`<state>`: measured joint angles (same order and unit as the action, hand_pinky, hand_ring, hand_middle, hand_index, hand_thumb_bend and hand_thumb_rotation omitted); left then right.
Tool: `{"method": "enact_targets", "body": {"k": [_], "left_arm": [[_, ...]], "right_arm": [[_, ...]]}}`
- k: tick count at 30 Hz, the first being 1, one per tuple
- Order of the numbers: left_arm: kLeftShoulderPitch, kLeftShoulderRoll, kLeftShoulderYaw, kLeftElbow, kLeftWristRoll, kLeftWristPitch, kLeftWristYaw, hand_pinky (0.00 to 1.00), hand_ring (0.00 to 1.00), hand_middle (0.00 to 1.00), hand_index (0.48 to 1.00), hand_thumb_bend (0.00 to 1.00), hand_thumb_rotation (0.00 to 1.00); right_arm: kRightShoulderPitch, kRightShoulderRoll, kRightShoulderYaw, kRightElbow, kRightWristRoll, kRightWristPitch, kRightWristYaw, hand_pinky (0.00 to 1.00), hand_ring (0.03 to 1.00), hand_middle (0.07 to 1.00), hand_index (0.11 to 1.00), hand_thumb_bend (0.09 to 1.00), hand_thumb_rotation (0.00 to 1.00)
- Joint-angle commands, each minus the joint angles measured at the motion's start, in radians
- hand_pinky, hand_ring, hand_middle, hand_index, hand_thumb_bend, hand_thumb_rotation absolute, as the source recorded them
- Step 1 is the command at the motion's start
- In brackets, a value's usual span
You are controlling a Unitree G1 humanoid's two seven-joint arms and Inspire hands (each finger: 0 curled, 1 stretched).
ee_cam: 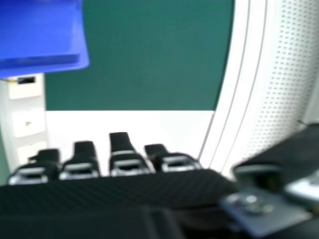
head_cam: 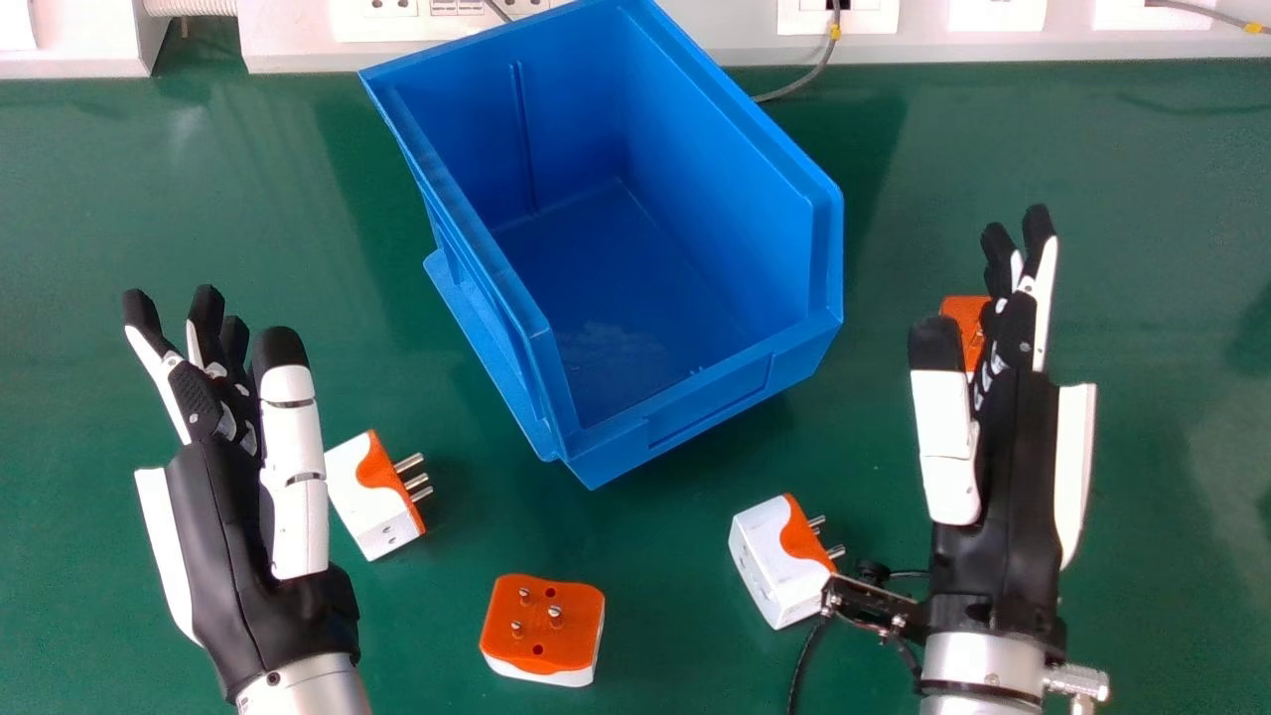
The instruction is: Pick all objects and put in blue box
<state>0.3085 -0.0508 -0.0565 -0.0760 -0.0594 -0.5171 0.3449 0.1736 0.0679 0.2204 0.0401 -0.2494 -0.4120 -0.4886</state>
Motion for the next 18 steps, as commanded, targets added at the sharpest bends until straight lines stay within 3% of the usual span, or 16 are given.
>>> {"method": "enact_targets", "body": {"k": [1, 5, 8, 12, 18], "left_arm": [[-0.012, -0.076, -0.008, -0.017, 0.007, -0.014, -0.002, 0.96, 0.98, 0.98, 0.982, 0.47, 0.74], [-0.008, -0.072, -0.006, -0.029, 0.010, -0.001, 0.000, 0.97, 0.98, 0.99, 0.990, 0.48, 0.75], [-0.007, -0.075, -0.006, -0.028, 0.011, -0.004, 0.002, 0.98, 0.99, 0.99, 0.991, 0.47, 0.75], [-0.003, -0.076, -0.006, -0.024, -0.001, -0.009, -0.004, 0.98, 0.99, 0.99, 0.991, 0.49, 0.74], [0.002, -0.079, -0.009, -0.032, 0.008, -0.004, 0.002, 0.98, 0.99, 0.99, 0.992, 0.46, 0.75]], "right_arm": [[-0.011, 0.053, 0.001, -0.020, -0.017, -0.008, -0.007, 1.00, 0.979, 0.950, 0.988, 0.665, 1.00], [-0.008, 0.056, 0.002, -0.022, -0.014, -0.005, -0.007, 1.00, 0.982, 0.951, 0.989, 0.676, 1.00], [-0.004, 0.057, 0.004, -0.026, -0.018, -0.001, -0.010, 1.00, 0.981, 0.951, 0.987, 0.680, 1.00], [-0.003, 0.054, 0.003, -0.022, -0.014, -0.007, -0.007, 0.99, 0.978, 0.950, 0.988, 0.680, 1.00], [0.002, 0.055, 0.005, -0.030, -0.017, -0.001, -0.007, 1.00, 0.978, 0.949, 0.984, 0.675, 1.00]]}}
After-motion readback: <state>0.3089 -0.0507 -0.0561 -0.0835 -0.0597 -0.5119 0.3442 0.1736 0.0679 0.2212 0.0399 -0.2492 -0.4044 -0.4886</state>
